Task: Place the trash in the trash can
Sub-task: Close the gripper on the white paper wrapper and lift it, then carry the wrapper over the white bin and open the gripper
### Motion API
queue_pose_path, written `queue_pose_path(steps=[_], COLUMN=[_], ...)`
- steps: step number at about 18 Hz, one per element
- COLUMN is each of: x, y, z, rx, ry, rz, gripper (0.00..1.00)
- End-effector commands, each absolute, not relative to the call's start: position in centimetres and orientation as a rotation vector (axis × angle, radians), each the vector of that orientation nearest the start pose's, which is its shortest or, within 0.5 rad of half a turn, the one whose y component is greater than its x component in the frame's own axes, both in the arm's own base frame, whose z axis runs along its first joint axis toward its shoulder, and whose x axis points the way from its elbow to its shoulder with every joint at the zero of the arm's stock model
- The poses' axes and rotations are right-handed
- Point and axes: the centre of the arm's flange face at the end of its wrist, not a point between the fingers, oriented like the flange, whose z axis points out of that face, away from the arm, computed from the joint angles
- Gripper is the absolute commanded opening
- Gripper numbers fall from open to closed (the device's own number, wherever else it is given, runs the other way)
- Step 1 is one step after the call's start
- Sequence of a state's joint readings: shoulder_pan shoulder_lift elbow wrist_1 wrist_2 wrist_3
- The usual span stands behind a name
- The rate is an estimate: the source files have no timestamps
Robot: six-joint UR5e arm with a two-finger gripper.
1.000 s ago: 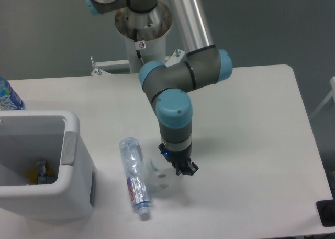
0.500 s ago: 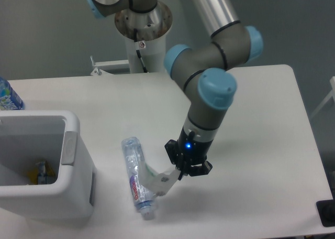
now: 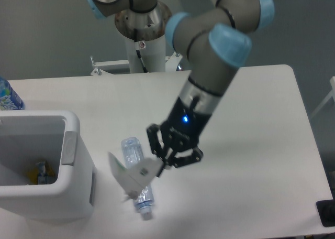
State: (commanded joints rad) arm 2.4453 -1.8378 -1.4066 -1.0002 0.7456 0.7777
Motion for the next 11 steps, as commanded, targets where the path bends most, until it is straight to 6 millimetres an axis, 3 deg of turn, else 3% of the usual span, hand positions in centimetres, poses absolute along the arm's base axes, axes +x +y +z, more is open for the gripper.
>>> queue_pose_path(steps=[3, 9, 11], x=[-28.6, -22.6, -21.5], y=[57.8, 57.1, 57.2], z=[52.1, 51.2, 51.2], rx=[-2.221, -2.231, -2.230], ry=[0.230, 0.303, 0.319], rz=[-0.312, -0.362, -0.367], gripper=[0.00, 0.00, 0.21])
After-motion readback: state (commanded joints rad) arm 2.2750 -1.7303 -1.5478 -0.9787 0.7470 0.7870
